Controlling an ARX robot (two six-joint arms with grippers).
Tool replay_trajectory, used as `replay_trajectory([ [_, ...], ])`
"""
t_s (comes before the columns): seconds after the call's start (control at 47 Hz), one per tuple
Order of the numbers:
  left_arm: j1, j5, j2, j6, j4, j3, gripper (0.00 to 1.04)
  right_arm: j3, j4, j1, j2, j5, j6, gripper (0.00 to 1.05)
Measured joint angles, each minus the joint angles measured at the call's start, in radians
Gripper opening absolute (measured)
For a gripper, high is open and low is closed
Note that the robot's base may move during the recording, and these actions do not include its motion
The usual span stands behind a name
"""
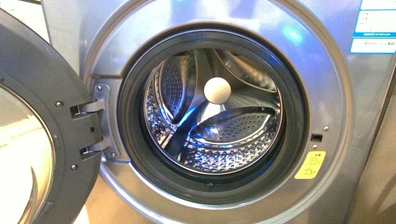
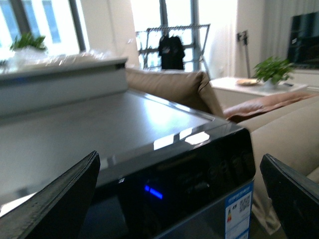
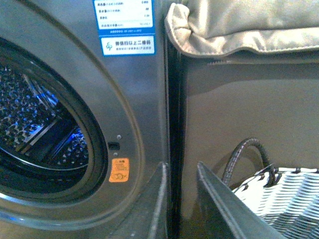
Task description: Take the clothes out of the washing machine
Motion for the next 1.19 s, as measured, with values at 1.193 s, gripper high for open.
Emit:
replay_trajectory([
  [1.193, -0.041, -0.557, -0.758, -0.244, 0.126, -1.085, 0.91, -0.324, -0.106, 0.245, -0.433, 0.236, -0.007, 0.02],
])
